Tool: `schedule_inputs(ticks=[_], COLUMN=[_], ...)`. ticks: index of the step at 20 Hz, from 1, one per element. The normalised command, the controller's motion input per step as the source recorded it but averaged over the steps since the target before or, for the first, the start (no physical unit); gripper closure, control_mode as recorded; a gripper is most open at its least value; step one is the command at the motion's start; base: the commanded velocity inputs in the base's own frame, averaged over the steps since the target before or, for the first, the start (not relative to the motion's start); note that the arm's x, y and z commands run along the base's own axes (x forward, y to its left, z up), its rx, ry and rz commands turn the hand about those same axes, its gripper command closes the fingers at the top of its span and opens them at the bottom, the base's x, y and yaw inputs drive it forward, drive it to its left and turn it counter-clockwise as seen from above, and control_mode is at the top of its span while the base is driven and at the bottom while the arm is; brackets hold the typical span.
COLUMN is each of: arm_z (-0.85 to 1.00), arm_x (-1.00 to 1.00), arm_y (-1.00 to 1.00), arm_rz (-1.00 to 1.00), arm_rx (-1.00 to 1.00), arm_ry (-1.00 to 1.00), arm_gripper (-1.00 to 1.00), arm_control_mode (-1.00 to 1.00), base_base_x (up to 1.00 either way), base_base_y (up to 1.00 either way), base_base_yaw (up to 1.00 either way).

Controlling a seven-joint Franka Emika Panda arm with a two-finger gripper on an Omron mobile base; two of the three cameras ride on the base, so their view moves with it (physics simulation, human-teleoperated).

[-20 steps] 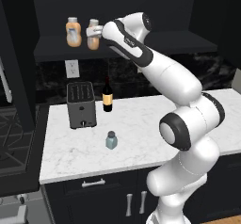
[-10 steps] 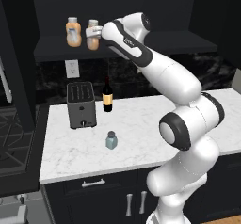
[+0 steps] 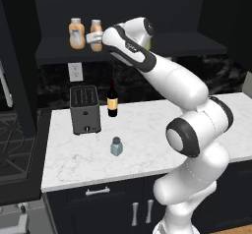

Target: Put the shaker and condiment bottle from the counter next to their counterparts in the cabinet.

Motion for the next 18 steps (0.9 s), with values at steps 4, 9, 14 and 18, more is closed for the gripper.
schedule_inputs(ticks=[4, 9, 14, 18], arm_z=[-0.14, 0.35, 0.75, 0.38], arm_x=[-0.04, 0.08, -0.08, -0.93], arm_y=[-0.03, -0.92, -0.97, -0.55], arm_rz=[0.0, -0.01, -0.03, 0.0], arm_rx=[0.0, -0.13, -0.17, -0.1], arm_ry=[0.0, -0.01, -0.04, -0.29], arm_gripper=[-1.0, -1.0, -1.0, -1.0], arm_control_mode=[-1.0, -1.0, -1.0, -1.0], base_base_x=[0.0, 0.0, 0.0, 0.0], base_base_y=[0.0, 0.0, 0.0, 0.0], base_base_yaw=[0.0, 0.0, 0.0, 0.0])
